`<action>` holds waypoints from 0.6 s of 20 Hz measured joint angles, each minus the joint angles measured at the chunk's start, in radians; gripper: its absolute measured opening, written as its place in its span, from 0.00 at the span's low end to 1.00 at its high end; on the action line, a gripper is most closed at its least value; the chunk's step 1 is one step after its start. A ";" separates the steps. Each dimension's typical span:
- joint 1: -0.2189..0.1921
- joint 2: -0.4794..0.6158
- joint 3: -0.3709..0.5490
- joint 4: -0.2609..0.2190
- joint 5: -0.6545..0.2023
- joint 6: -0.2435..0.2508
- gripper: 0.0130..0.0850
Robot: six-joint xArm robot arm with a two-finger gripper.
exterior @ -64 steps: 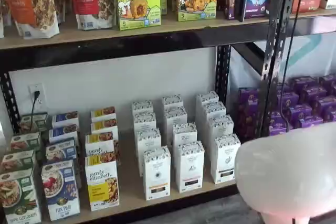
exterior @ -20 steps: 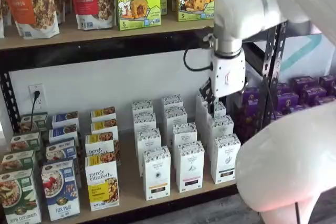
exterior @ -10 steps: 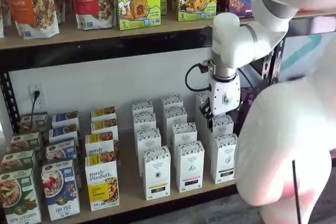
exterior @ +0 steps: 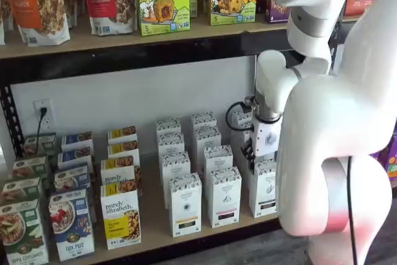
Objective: Pick up the white box with a green strip in the middle, on the bottom shelf, the sixth box from the left
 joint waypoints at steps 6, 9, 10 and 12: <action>-0.081 0.207 -0.100 -0.071 -0.117 -0.004 1.00; -0.103 0.275 -0.153 -0.074 -0.146 -0.022 1.00; -0.106 0.295 -0.169 -0.047 -0.154 -0.052 1.00; -0.105 0.337 -0.204 0.065 -0.169 -0.160 1.00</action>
